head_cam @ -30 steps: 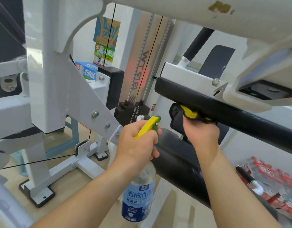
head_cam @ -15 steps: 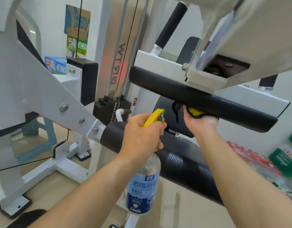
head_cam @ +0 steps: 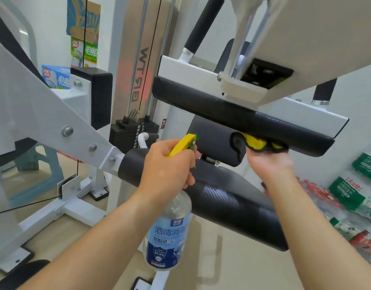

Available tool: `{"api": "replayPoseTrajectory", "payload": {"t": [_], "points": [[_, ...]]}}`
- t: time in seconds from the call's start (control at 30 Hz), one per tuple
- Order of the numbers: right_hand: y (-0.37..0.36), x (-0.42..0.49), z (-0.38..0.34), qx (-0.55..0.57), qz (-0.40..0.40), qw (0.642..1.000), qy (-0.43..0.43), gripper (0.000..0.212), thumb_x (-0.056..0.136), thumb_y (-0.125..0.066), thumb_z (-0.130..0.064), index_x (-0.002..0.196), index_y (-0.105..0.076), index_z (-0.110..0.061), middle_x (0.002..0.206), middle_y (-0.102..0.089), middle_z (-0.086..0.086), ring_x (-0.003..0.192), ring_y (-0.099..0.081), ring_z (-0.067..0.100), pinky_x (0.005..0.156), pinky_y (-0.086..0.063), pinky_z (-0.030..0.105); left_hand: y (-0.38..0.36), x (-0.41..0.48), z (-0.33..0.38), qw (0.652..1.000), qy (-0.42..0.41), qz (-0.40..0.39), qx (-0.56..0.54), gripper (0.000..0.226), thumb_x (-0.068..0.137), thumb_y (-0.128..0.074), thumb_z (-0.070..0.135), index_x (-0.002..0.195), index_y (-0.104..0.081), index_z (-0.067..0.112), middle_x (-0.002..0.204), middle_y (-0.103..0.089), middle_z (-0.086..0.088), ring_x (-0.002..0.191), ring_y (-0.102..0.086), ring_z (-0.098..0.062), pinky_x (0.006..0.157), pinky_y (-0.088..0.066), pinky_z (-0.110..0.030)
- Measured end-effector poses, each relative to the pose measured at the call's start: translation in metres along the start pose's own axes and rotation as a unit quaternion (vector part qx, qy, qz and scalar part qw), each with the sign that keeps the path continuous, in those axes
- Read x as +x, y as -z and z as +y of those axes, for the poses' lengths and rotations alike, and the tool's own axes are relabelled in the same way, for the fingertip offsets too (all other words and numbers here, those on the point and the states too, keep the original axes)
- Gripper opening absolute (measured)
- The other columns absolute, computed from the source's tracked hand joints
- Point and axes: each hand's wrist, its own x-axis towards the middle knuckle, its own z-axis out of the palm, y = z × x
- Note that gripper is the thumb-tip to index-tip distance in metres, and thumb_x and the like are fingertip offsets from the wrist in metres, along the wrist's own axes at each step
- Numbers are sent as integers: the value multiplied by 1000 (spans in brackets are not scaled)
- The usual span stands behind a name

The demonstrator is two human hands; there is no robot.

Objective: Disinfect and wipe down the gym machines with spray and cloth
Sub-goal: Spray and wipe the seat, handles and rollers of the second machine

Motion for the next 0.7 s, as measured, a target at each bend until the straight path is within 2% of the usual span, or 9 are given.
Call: {"api": "replayPoseTrajectory", "payload": {"t": [0.07, 0.17, 0.2, 0.33, 0.43, 0.5, 0.63, 0.7], "points": [[17, -1, -28, 24, -10, 1000, 18, 38, 99, -42, -23, 131, -62, -16, 122, -70, 15, 121, -62, 35, 106, -45, 45, -1, -1, 1, 1000, 4, -3, 5, 19, 91, -55, 2, 92, -73, 9, 91, -76, -6, 47, -58, -14, 47, -46, -22], [22, -11, -45, 74, 9, 996, 44, 36, 101, -43, -28, 129, -61, -17, 116, -72, 17, 114, -65, 40, 89, -55, 50, -4, -2, 3, 1000, 10, -5, 17, 18, 92, -56, 4, 92, -73, 11, 90, -75, -10, 48, -58, -13, 47, -46, -22], [21, -7, -43, 77, 17, 996, 43, 36, 100, -44, -30, 128, -62, -17, 116, -72, 17, 112, -66, 40, 87, -56, 52, -5, -3, 4, 1000, 10, -7, 17, 19, 91, -56, 3, 91, -73, 11, 91, -75, -10, 48, -58, -13, 47, -46, -22], [-6, 13, -9, 86, 39, 995, 36, 38, 100, -41, -31, 124, -66, -15, 120, -70, 16, 115, -63, 41, 94, -53, 56, -4, -5, 11, 1000, 6, -6, 3, 21, 87, -55, 0, 91, -73, 11, 93, -77, -8, 47, -57, -15, 47, -46, -25], [-33, 20, 32, 86, 8, 996, -1, 37, 100, -43, -32, 121, -68, -13, 118, -71, 17, 112, -64, 38, 90, -54, 52, 0, -8, 15, 1000, 0, -6, -4, 22, 88, -55, -1, 94, -72, 11, 92, -77, -5, 49, -58, -16, 48, -49, -27], [-48, 20, 59, 78, -7, 997, -26, 33, 100, -47, -31, 117, -68, -11, 118, -70, 16, 112, -63, 37, 94, -52, 51, 6, -10, 17, 1000, -1, -2, -4, 22, 88, -54, -2, 92, -72, 10, 92, -76, -7, 49, -58, -18, 49, -49, -29], [-60, 19, 100, 70, -61, 990, -102, 40, 97, -57, -34, 131, -60, -12, 132, -63, 16, 122, -57, 40, 100, -49, 53, 18, -9, 20, 1000, -7, 11, 8, 20, 77, -56, 10, 84, -75, 11, 93, -74, -22, 50, -58, -20, 52, -47, -32], [-61, 17, 111, 64, -89, 986, -127, 43, 97, -57, -36, 133, -57, -12, 135, -60, 17, 127, -53, 40, 107, -45, 53, 21, -9, 19, 1000, -9, 24, 17, 21, 79, -55, 6, 83, -75, 12, 93, -74, -22, 50, -59, -20, 53, -47, -32]]}}
